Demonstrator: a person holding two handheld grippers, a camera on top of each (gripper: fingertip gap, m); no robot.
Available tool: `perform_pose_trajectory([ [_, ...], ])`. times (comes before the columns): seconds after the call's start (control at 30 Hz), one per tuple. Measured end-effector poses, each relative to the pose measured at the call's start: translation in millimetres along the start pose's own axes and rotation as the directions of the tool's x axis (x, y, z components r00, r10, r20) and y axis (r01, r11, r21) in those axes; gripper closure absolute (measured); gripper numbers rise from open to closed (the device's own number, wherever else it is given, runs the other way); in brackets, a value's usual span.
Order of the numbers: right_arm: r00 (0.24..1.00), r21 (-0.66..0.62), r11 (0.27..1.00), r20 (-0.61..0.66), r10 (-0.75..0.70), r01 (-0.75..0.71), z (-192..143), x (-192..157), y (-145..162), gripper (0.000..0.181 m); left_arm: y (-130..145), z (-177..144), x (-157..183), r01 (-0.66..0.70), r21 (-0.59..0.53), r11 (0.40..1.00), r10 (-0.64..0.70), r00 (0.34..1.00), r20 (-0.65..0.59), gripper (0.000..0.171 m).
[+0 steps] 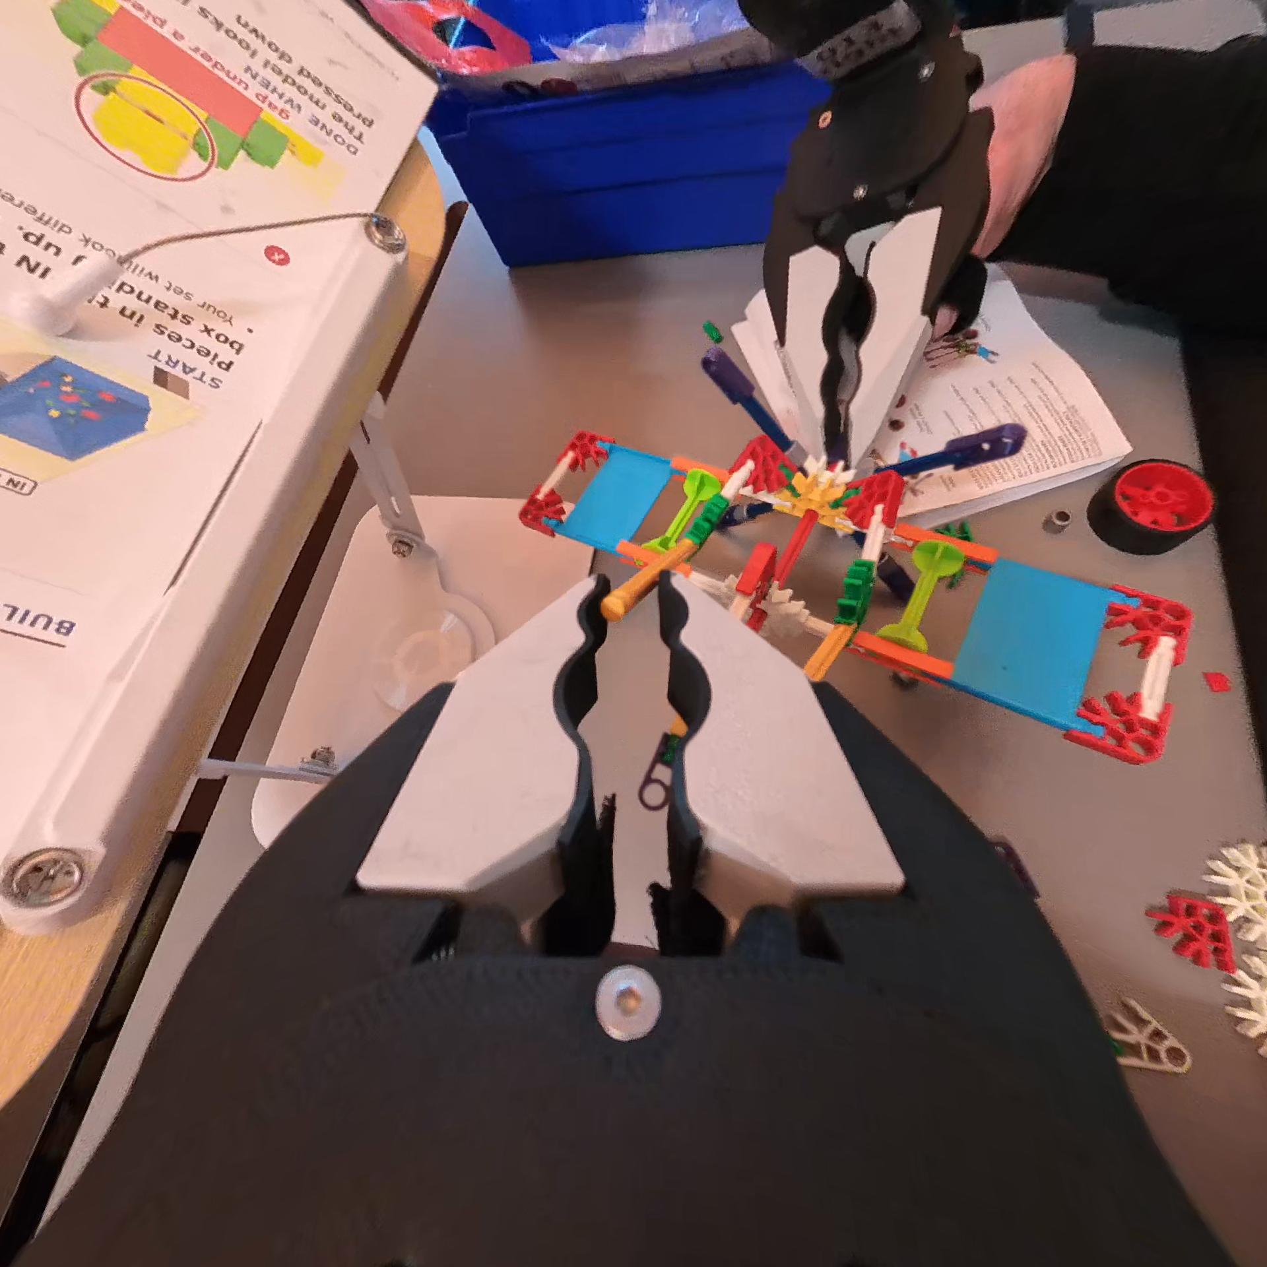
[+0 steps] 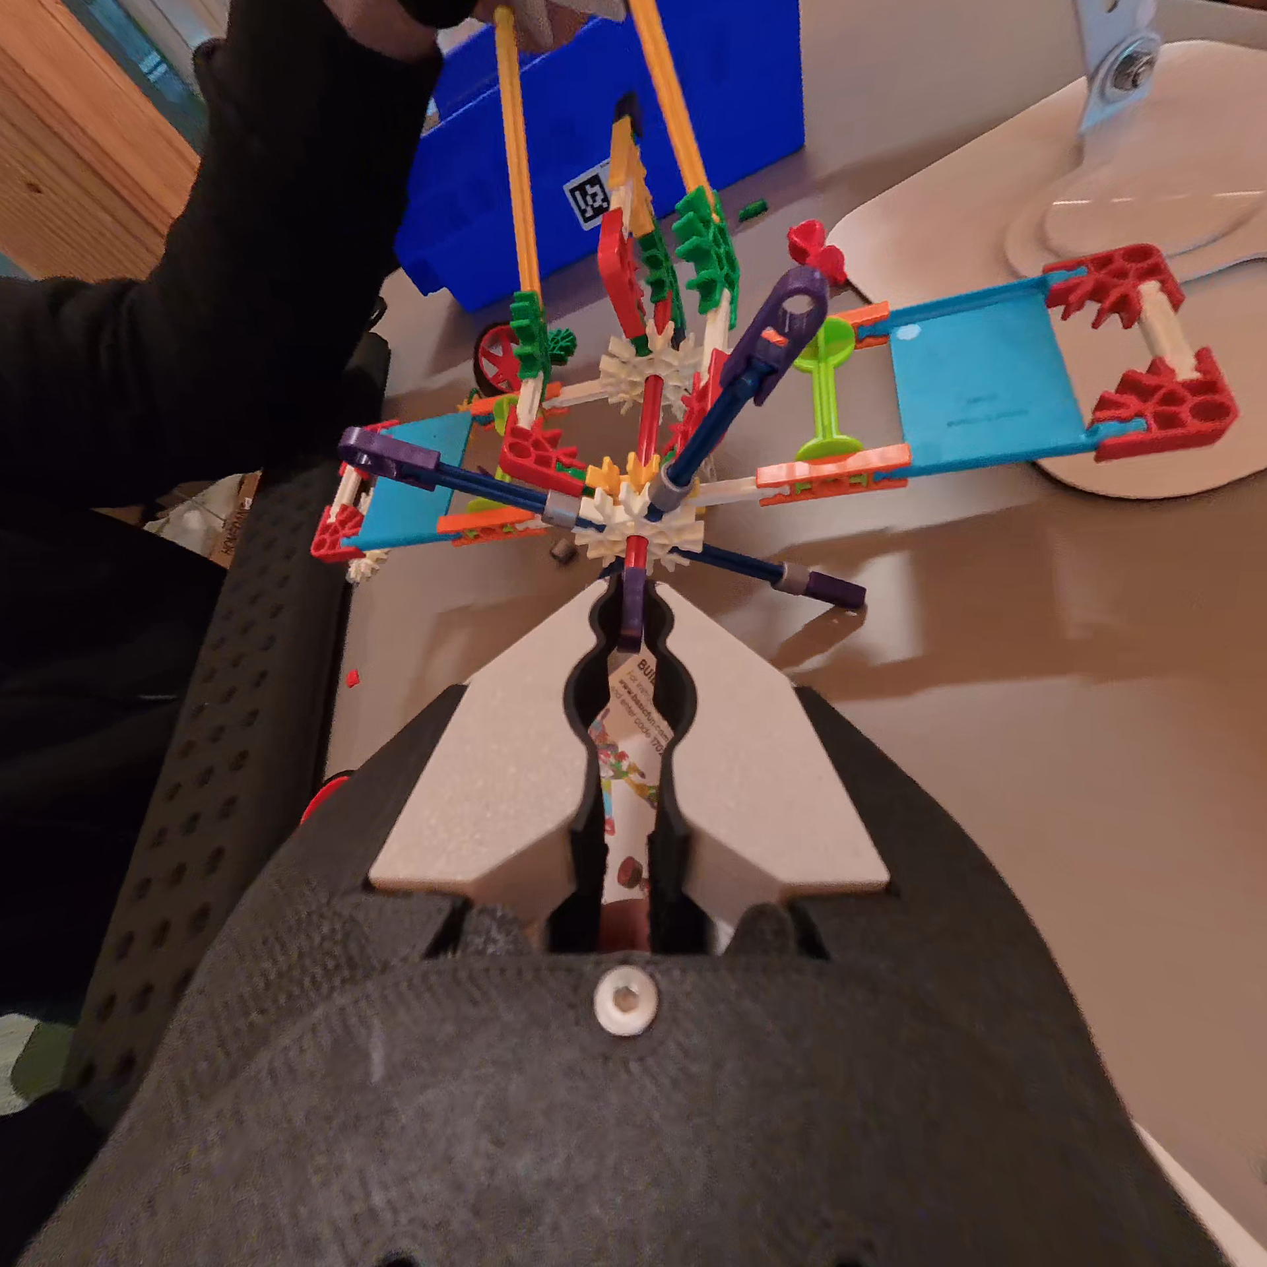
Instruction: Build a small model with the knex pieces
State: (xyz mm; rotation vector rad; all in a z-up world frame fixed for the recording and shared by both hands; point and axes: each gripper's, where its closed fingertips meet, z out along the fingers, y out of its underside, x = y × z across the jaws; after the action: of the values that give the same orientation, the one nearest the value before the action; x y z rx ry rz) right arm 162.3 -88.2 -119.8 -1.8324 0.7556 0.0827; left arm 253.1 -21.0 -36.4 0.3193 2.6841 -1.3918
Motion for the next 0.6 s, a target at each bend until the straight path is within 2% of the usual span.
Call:
perform_pose_trajectory([
  [0.13,0.999,-0.014,1.000,0.035,-0.020,0.020,2.9,-6.6,2.5,0.178,0.7,3.8,-5.1,0.046,0.023,0.999,-0.046,0.999,-0.029,0.157],
  [0.27,0.998,-0.022,0.999,0.039,-0.039,0.040,4.2,-8.6,3.5,0.178,2.2,9.4,-12.8,0.192,0.099,0.976,-0.182,0.978,-0.101,0.158],
  [0.4,0.997,-0.028,0.997,0.028,-0.071,0.072,5.5,-9.5,3.4,0.178,12.0,23.0,-23.2,0.373,0.137,0.918,-0.351,0.923,-0.158,0.158],
  [0.47,0.996,-0.026,0.996,0.019,-0.083,0.083,5.0,-8.8,2.6,0.178,14.1,24.2,-28.5,0.430,0.165,0.888,-0.406,0.900,-0.161,0.152],
  [0.6,0.995,-0.032,0.995,0.012,-0.097,0.097,4.3,-8.7,3.1,0.179,19.6,5.4,-38.3,0.491,0.214,0.844,-0.478,0.871,-0.112,0.134],
])
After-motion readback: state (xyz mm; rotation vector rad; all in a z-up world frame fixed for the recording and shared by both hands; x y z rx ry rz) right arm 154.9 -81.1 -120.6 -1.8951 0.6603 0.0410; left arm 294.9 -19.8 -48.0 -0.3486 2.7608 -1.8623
